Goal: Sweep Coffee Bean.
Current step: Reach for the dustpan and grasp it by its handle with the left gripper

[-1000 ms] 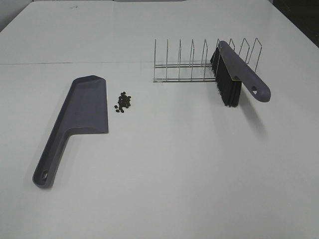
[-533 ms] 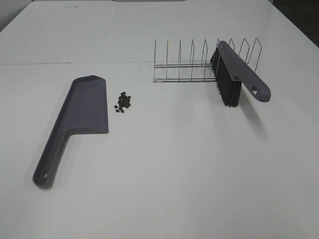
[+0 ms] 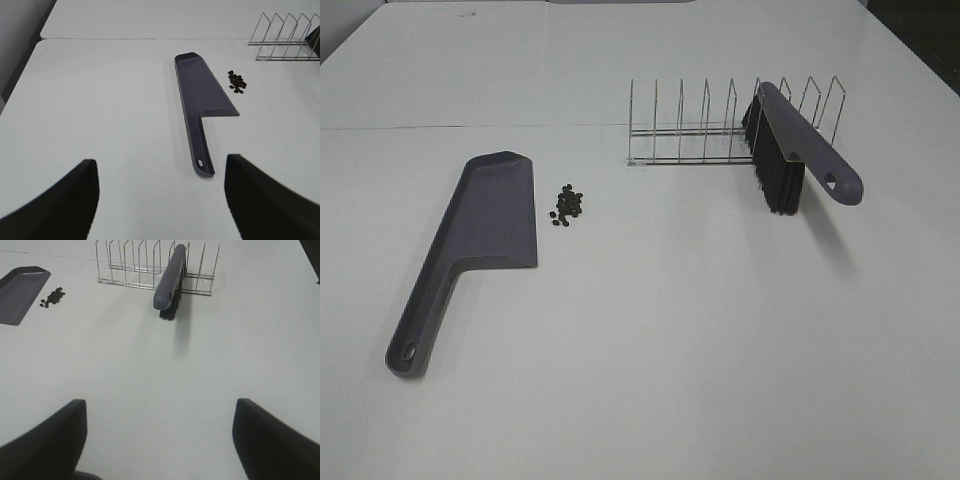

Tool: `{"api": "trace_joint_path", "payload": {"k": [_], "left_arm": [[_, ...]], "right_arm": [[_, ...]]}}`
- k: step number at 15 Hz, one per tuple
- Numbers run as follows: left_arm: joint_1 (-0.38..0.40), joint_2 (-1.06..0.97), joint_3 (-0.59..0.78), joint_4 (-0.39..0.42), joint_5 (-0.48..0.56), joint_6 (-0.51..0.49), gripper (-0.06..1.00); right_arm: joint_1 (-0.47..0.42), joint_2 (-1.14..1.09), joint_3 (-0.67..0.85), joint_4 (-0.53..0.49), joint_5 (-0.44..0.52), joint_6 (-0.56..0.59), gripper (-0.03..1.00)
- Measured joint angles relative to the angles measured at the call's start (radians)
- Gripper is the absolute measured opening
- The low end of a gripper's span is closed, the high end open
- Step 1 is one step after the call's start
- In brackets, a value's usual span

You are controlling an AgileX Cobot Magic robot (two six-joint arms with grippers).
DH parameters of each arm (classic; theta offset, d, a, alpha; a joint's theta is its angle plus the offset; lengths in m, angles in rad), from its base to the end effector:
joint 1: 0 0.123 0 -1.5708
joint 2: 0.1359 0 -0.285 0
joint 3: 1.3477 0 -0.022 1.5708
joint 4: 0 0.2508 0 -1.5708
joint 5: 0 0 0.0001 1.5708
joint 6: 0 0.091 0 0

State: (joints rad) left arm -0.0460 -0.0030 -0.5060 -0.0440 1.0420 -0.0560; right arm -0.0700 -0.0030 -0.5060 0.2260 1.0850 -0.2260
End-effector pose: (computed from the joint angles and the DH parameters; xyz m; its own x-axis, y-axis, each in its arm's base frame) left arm -0.0054 -0.0032 0.2805 -0.4353 -0.0581 -0.8984 0.0463 0.9951 -0.0868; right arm -0.0069 0.0186 0.2787 -0.4430 -0.0856 -0.8924 -0.1607 0.9869 -0.0149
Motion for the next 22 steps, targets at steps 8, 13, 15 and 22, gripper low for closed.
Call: {"api": "trace_joint_path", "payload": {"k": [8, 13, 15, 22], "left_arm": [[0.000, 0.000, 0.000, 0.000, 0.000, 0.000, 0.67], [0.000, 0.000, 0.000, 0.000, 0.000, 0.000, 0.67], [0.000, 0.000, 0.000, 0.000, 0.000, 0.000, 0.67], [0.000, 0.000, 0.000, 0.000, 0.000, 0.000, 0.67]], "right_arm": [[0.000, 0.000, 0.000, 0.000, 0.000, 0.000, 0.71], [0.000, 0.000, 0.000, 0.000, 0.000, 0.000, 0.71], [0.000, 0.000, 0.000, 0.000, 0.000, 0.000, 0.71], [0.000, 0.000, 0.000, 0.000, 0.000, 0.000, 0.71]]}}
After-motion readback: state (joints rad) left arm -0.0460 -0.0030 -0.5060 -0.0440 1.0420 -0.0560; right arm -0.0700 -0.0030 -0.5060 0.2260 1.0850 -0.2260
